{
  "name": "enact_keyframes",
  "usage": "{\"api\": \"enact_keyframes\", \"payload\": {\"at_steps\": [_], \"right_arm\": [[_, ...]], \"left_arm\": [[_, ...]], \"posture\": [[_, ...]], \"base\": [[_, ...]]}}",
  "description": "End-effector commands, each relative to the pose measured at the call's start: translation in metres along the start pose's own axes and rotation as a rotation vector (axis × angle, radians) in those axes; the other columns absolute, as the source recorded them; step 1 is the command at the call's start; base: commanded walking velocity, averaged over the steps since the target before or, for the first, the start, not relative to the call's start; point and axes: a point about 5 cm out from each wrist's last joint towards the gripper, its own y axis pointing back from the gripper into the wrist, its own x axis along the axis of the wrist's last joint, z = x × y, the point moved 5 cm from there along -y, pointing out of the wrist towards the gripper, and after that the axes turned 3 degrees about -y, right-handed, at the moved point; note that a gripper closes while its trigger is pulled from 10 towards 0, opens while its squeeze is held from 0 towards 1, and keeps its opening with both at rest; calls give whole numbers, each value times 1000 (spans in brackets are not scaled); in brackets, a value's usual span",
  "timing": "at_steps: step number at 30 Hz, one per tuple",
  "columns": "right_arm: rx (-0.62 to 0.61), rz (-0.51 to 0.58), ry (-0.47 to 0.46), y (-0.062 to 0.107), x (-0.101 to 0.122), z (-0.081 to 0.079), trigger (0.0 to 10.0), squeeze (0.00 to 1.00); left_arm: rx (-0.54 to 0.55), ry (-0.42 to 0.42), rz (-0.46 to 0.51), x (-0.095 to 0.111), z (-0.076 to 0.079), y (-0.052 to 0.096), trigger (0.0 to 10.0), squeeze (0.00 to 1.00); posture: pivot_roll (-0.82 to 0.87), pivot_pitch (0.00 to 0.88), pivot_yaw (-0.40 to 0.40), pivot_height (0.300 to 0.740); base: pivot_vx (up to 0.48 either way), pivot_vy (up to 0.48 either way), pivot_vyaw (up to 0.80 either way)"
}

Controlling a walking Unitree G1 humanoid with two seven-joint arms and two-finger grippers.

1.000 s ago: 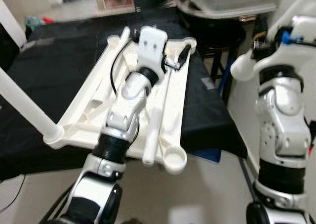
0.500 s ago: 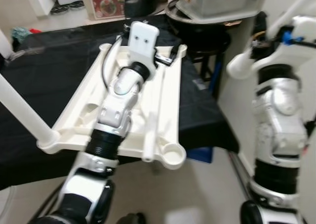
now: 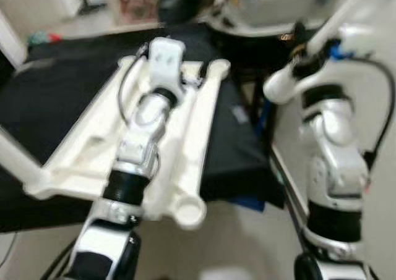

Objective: Building children table

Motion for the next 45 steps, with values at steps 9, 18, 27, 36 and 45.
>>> {"api": "enact_keyframes", "payload": {"at_steps": [9,18,27,36,45], "right_arm": [[-19,-6,0,2,1,7,10000,0],[-16,11,-1,2,10,4,10000,0],[-33,13,-1,7,17,6,10000,0],[-37,-27,-5,16,17,5,10000,0],[-53,-44,10,22,23,8,10000,0]], "left_arm": [[-98,77,-225,-49,18,-16,10000,0],[-198,178,-362,-74,49,-24,10000,0],[-276,292,-405,-74,74,-28,10000,0],[-149,342,-458,-86,60,-29,10000,0],[-15,343,-476,-97,34,-25,10000,0]], "posture": [[80,150,44,740],[64,191,64,740],[69,259,99,740],[62,341,119,740],[35,372,134,740]], "base": [[0,0,0],[0,0,0],[0,0,0],[0,0,0],[0,0,0]]}}
